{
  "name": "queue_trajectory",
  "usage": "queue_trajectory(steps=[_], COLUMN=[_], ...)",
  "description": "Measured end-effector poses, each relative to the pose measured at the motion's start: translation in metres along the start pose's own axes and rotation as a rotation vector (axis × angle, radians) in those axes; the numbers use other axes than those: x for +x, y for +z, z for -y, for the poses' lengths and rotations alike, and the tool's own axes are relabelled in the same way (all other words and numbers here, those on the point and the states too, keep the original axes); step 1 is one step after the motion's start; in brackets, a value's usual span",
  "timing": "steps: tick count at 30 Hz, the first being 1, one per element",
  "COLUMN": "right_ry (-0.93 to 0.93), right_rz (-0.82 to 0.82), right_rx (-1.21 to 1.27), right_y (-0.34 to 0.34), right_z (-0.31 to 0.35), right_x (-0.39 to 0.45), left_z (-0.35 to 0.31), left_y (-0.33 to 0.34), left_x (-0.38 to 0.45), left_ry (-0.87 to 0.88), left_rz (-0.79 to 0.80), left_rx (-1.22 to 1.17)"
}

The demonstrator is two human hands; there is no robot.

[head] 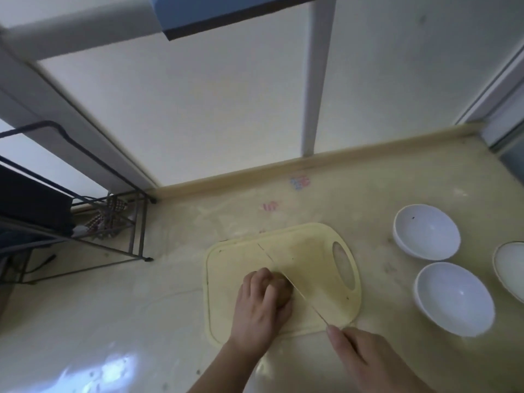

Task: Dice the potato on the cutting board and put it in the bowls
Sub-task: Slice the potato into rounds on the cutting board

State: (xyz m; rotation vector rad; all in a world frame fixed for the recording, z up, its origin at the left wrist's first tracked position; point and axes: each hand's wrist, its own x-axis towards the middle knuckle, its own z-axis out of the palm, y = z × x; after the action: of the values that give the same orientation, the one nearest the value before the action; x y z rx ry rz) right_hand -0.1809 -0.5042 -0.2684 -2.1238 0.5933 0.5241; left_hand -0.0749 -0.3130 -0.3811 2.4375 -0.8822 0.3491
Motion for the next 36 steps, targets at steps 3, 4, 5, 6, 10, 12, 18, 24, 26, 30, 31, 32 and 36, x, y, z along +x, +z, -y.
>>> queue_trajectory(steps=[3, 4, 5, 6, 10, 12, 18, 24, 26, 30, 31, 32, 36], right_ry=[-0.019, -0.018, -0.025, -0.023, -0.093, 0.031, 0.088, 0.001, -0.025, -0.052, -0.055, -0.058, -0.044], right_rz=[0.014, 0.021, 0.024, 0.032, 0.033, 0.102, 0.106, 0.176, 0.192, 0.188, 0.186, 0.182, 0.145], right_rx=[0.031, 0.028, 0.031, 0.029, -0.019, 0.075, 0.022, -0.037, -0.053, -0.029, -0.023, -0.019, 0.017], right_y=[-0.003, -0.005, -0.003, -0.003, -0.002, -0.007, -0.014, 0.011, 0.020, 0.021, 0.019, 0.016, 0.004], right_z=[0.003, 0.001, 0.001, 0.004, 0.009, 0.016, 0.024, 0.028, 0.029, 0.027, 0.026, 0.026, 0.023], right_x=[-0.010, -0.011, -0.014, -0.015, -0.015, -0.018, -0.013, 0.031, 0.042, 0.049, 0.048, 0.045, 0.027], left_z=[0.000, 0.000, 0.000, 0.000, -0.002, -0.002, -0.002, -0.005, -0.006, -0.005, -0.006, -0.007, -0.008], left_y=[0.000, 0.000, 0.000, -0.001, -0.001, 0.000, 0.000, 0.001, 0.001, -0.002, -0.003, -0.005, -0.005], left_x=[0.000, 0.001, 0.001, 0.002, 0.001, 0.001, 0.005, 0.003, 0.001, -0.003, -0.004, -0.005, -0.004], left_ry=[0.006, 0.009, 0.012, 0.015, 0.029, 0.035, 0.027, -0.008, -0.023, -0.036, -0.028, -0.020, -0.018], left_rz=[0.006, 0.004, 0.002, 0.001, 0.010, 0.010, 0.021, 0.005, -0.002, 0.001, 0.007, 0.011, 0.012], left_rx=[0.008, 0.007, 0.004, -0.002, -0.023, -0.021, -0.054, -0.097, -0.109, -0.080, -0.060, -0.042, -0.004])
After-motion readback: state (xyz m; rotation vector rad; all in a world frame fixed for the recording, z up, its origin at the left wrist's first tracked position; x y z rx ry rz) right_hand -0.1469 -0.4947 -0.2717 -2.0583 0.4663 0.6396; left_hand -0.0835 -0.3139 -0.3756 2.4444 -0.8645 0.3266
